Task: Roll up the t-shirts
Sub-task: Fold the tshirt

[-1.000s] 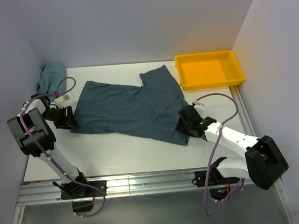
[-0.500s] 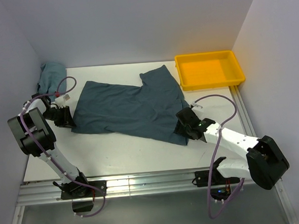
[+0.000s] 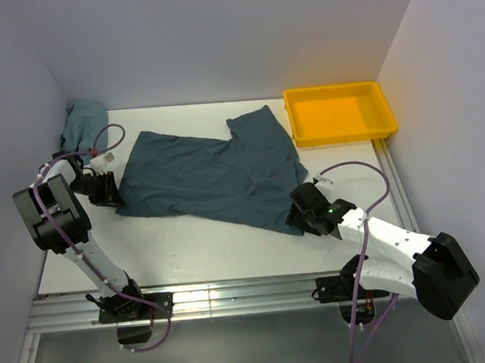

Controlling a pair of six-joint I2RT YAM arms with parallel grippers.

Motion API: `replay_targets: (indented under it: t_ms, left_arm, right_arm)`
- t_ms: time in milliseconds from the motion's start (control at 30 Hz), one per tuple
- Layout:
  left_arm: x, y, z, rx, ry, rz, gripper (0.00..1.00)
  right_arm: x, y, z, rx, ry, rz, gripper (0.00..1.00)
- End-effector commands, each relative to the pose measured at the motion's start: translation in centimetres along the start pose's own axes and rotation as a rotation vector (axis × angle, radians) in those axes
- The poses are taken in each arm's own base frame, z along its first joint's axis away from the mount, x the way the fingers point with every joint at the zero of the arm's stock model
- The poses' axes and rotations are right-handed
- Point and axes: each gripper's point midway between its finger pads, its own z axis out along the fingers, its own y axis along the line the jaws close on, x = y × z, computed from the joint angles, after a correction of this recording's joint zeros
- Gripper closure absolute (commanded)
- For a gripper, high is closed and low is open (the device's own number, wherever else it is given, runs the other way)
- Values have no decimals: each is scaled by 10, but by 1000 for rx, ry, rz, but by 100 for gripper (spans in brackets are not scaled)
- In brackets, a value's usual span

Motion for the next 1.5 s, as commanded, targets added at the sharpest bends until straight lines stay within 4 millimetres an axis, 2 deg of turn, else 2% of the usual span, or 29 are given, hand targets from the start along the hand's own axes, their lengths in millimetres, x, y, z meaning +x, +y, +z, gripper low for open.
replay_targets:
  t_ms: [0, 100, 133, 367, 467, 533, 633, 667, 700, 767, 833, 1000, 1233, 1467]
  left_arm:
    - [-5, -10, -2, 32, -19, 27, 71]
    - [-4, -11, -4, 30, -24, 32, 60]
    - [-4, -12, -4, 31, -21, 34, 60]
    - [11, -11, -2, 7, 26, 33, 60]
    - [16, -10, 1, 8, 46, 25, 62]
    - [17, -9, 2, 9, 50, 20, 67]
    - [12, -7, 0, -1, 42, 23, 83]
    - [11, -7, -1, -5, 41, 24, 88]
    - [9, -6, -3, -11, 39, 27, 96]
    - [3, -2, -7, -35, 32, 38, 100]
    - [1, 1, -10, -50, 33, 48, 100]
    - [4, 14, -14, -116, 63, 80, 100]
    - [11, 27, -21, -157, 95, 102, 100]
    - [20, 31, -32, -174, 118, 115, 100]
  right_arm:
    - [8, -2, 1, 5, 13, 7, 33]
    - [12, -2, 4, 0, 19, 14, 33]
    - [14, -4, 6, -1, 21, 10, 33]
    - [17, -7, 8, 3, 21, 20, 34]
    - [19, -6, 10, 1, 27, 17, 37]
    - [19, -5, 12, 2, 30, 13, 41]
    - [16, -6, 11, 18, 21, 10, 56]
    - [15, -7, 11, 24, 18, 12, 73]
    - [14, -8, 10, 29, 11, 12, 81]
    - [11, -11, 7, 48, 6, 7, 93]
    - [8, -14, 4, 70, -2, 4, 97]
    - [8, -21, -6, 85, 3, -10, 99]
    - [15, -45, -21, 146, 26, -31, 99]
    - [24, -42, -31, 99, 62, -20, 100]
